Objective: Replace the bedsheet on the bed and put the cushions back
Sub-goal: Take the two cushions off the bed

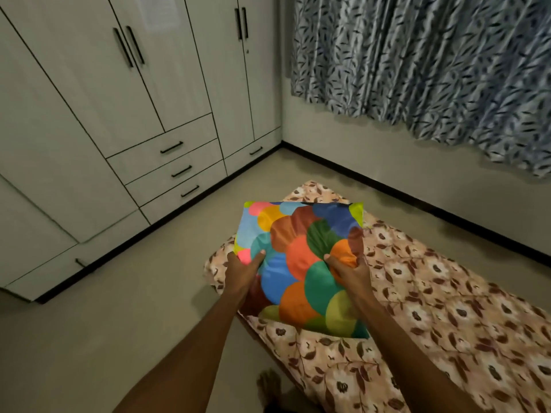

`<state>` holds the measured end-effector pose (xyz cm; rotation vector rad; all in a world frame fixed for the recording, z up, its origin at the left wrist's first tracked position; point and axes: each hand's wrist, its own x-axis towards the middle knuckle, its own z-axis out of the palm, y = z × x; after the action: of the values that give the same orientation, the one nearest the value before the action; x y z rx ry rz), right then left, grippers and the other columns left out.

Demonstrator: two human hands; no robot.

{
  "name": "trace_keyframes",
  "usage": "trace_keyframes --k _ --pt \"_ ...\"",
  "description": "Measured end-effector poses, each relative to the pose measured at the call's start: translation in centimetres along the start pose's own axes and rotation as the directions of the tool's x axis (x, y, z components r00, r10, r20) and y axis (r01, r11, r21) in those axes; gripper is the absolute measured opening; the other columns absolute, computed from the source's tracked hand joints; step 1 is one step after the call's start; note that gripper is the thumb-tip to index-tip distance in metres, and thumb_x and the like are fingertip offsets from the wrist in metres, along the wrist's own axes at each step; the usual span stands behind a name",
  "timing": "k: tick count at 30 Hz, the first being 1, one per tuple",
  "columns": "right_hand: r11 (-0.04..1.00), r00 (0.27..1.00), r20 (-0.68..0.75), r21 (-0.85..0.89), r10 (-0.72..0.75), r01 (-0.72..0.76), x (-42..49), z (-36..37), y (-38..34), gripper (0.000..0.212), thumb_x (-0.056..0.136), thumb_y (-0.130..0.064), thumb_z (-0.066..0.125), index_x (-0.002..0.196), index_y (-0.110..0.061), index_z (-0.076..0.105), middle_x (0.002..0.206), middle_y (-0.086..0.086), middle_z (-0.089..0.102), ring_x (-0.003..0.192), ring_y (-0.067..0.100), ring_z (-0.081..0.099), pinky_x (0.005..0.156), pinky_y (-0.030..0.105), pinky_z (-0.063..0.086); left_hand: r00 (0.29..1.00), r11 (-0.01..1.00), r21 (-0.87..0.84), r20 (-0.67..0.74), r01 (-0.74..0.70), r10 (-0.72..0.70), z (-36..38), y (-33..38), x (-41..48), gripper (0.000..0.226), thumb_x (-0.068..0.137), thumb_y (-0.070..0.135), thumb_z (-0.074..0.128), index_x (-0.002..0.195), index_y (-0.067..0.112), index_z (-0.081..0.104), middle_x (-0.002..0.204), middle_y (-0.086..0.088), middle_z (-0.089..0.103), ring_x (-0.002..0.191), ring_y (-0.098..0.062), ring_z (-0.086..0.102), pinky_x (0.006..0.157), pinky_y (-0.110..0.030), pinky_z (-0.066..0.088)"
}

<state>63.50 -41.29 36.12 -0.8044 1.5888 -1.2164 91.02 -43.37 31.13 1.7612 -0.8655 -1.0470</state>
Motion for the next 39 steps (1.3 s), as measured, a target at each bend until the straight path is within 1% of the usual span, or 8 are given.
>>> trace_keyframes --k 3,7,11,16,23,31,35,39 --pt "0.999 0.999 -0.011 0.024 0.044 -0.044 2.7 5.2 -0.4 0.036 0.078 -0.023 0.09 0.105 -0.022 0.067 0.097 0.0 0.073 0.089 0.016 0.069 0.074 0.028 0.052 1.0 0.998 0.063 -0.014 0.008 -0.007 -2.3 2.2 4.3 0.097 0.059 0.078 0.081 0.135 0.024 0.057 0.125 0.002 0.072 0.113 -0.023 0.069 0.1 -0.047 0.057" --pt "0.995 0.995 -0.001 0.009 0.098 -0.098 5.9 11.6 -1.2 0.046 0.074 -0.033 0.092 0.111 -0.02 0.067 0.102 0.002 0.074 0.093 0.021 0.071 0.087 0.038 0.057 0.998 0.991 0.118 0.014 0.06 -0.062 -5.6 4.6 10.1 0.084 0.068 0.066 0.085 0.131 0.019 0.054 0.122 0.0 0.068 0.112 -0.026 0.066 0.099 -0.045 0.055" --pt "0.99 0.99 0.015 0.003 0.14 -0.14 8.3 18.2 -2.5 0.052 0.074 -0.037 0.092 0.114 -0.015 0.068 0.104 0.003 0.073 0.091 0.018 0.07 0.077 0.03 0.054 0.996 0.985 0.15 0.02 0.083 -0.087 -9.1 6.3 16.3 0.08 0.074 0.06 0.085 0.131 0.015 0.05 0.121 -0.001 0.064 0.109 -0.028 0.063 0.098 -0.046 0.055" --pt "0.989 0.982 0.113 -0.024 0.149 -0.147 11.9 26.4 -3.4 0.084 0.061 -0.049 0.094 0.133 -0.022 0.06 0.119 0.002 0.071 0.106 0.023 0.07 0.096 0.046 0.058 0.995 0.987 0.142 0.04 0.081 -0.087 -13.2 7.0 24.9 0.079 0.072 0.06 0.085 0.128 0.017 0.052 0.121 -0.002 0.067 0.11 -0.028 0.065 0.096 -0.045 0.056" --pt "0.966 0.928 0.266 -0.088 0.259 -0.244 16.6 38.6 -3.4 0.112 0.049 -0.055 0.1 0.145 -0.032 0.047 0.13 0.0 0.067 0.113 0.026 0.069 0.098 0.05 0.058 0.991 0.987 0.142 0.104 0.069 -0.084 -20.5 8.4 38.7 0.09 0.056 0.069 0.081 0.122 0.017 0.051 0.118 -0.005 0.068 0.107 -0.029 0.066 0.096 -0.052 0.057" --pt "0.932 0.902 0.29 0.081 0.318 -0.355 17.6 54.6 -5.6 0.112 0.054 -0.034 0.102 0.148 -0.029 0.041 0.134 0.005 0.065 0.113 0.029 0.069 0.093 0.048 0.061 0.976 0.974 0.225 0.211 -0.002 -0.047 -29.1 11.4 55.0 0.087 0.061 0.066 0.08 0.129 0.019 0.053 0.116 -0.004 0.07 0.104 -0.028 0.068 0.093 -0.05 0.058" --pt "0.925 0.916 0.28 0.17 0.286 -0.341 20.1 58.7 -6.6 0.084 0.07 -0.014 0.094 0.139 -0.032 0.048 0.128 0.007 0.069 0.11 0.03 0.072 0.085 0.043 0.063 0.972 0.965 0.258 0.236 -0.041 -0.021 -29.2 13.0 60.9 0.08 0.066 0.062 0.081 0.126 0.018 0.052 0.114 -0.005 0.069 0.103 -0.029 0.068 0.091 -0.051 0.058" --pt "0.914 0.929 0.229 0.219 0.291 -0.341 24.4 62.2 -7.0 0.088 0.064 -0.016 0.098 0.141 -0.02 0.054 0.126 0.01 0.073 0.112 0.033 0.072 0.098 0.054 0.058 0.972 0.952 0.304 0.234 -0.046 -0.027 -27.6 14.5 67.0 0.066 0.075 0.043 0.08 0.124 0.012 0.051 0.114 -0.01 0.067 0.104 -0.034 0.066 0.089 -0.048 0.057"
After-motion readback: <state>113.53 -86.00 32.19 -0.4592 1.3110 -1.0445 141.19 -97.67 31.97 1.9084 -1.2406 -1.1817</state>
